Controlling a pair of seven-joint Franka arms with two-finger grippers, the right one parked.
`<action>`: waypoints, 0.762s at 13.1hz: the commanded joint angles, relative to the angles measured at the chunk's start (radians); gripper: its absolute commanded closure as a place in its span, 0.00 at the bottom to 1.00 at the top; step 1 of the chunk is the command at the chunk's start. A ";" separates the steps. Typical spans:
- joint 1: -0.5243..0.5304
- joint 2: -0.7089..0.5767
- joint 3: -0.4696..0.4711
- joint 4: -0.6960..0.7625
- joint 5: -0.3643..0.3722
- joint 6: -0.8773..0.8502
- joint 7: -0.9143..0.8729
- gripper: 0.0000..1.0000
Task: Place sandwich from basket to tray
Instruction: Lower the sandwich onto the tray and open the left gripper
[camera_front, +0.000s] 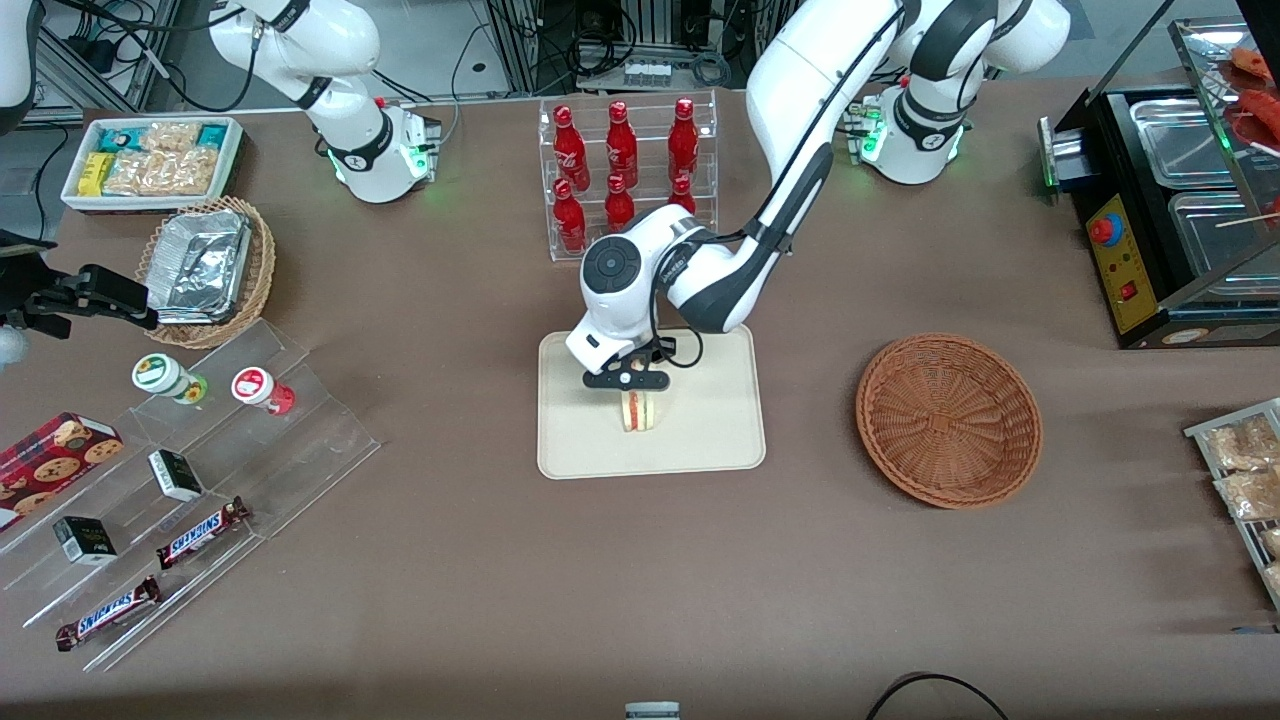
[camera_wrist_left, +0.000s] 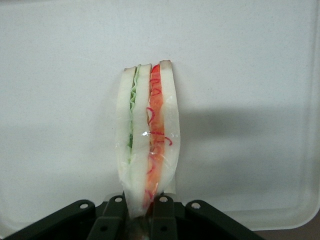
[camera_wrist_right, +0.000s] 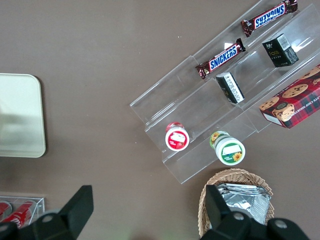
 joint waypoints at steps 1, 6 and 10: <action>-0.017 0.024 0.014 0.026 0.004 -0.006 -0.029 0.09; -0.001 -0.051 0.022 0.032 0.006 -0.038 -0.038 0.00; 0.057 -0.186 0.042 0.029 -0.004 -0.189 -0.043 0.00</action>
